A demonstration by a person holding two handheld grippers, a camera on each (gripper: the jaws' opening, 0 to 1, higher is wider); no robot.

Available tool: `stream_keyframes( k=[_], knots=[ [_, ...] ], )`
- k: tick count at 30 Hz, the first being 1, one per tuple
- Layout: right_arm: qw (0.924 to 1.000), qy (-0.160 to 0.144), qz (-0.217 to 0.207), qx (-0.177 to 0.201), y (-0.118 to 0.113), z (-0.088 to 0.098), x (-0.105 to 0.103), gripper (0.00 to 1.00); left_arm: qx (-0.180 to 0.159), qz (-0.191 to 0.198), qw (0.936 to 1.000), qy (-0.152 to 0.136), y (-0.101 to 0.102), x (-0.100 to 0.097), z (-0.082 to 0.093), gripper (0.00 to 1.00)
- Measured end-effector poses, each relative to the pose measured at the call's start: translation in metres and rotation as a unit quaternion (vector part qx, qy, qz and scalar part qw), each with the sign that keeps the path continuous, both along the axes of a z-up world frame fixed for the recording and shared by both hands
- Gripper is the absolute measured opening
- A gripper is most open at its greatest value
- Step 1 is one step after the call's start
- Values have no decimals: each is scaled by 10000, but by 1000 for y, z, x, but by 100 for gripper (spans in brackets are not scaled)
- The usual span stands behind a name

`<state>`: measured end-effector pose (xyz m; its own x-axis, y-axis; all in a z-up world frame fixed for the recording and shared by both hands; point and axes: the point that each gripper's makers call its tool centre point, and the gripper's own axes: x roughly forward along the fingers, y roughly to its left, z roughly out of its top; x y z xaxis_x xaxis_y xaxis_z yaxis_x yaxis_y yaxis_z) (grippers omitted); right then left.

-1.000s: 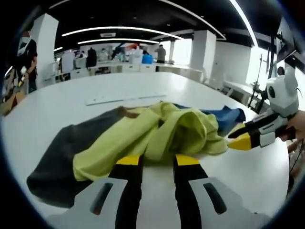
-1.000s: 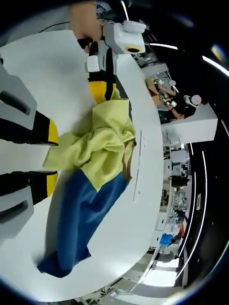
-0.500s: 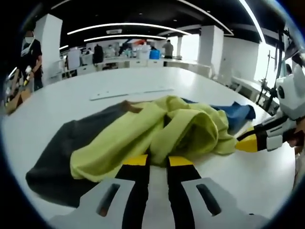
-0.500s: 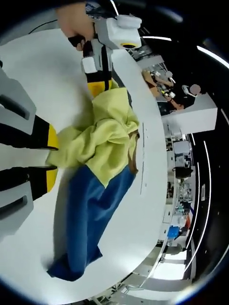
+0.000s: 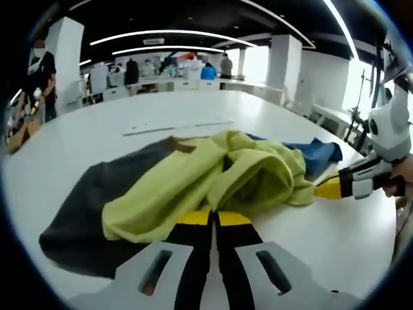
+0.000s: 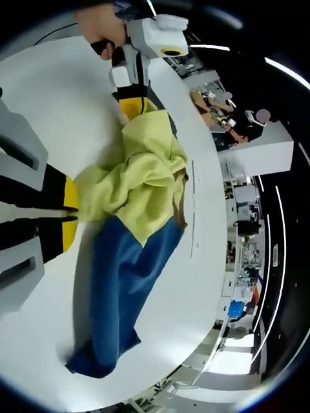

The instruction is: Fold the garment on the visible template until the final outline fits inside the template.

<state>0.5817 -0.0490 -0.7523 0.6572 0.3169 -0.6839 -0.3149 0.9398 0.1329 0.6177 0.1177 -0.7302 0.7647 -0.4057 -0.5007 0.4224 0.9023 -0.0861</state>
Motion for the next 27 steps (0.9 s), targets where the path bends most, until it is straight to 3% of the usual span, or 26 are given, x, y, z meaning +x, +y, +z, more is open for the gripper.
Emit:
stream_keyframes(
  k=[13, 22, 27],
  knots=[
    [9996, -185, 204, 18, -2, 25, -10, 0, 46, -114, 9996, -255, 12, -11, 31, 0],
    [9992, -186, 340, 4, -2, 36, -26, 0, 284, -351, 9986, -260, 23, -32, 41, 0],
    [9992, -142, 379, -1, -3, 38, -35, 0, 541, -596, 9967, -128, 29, -49, 37, 0]
  ],
)
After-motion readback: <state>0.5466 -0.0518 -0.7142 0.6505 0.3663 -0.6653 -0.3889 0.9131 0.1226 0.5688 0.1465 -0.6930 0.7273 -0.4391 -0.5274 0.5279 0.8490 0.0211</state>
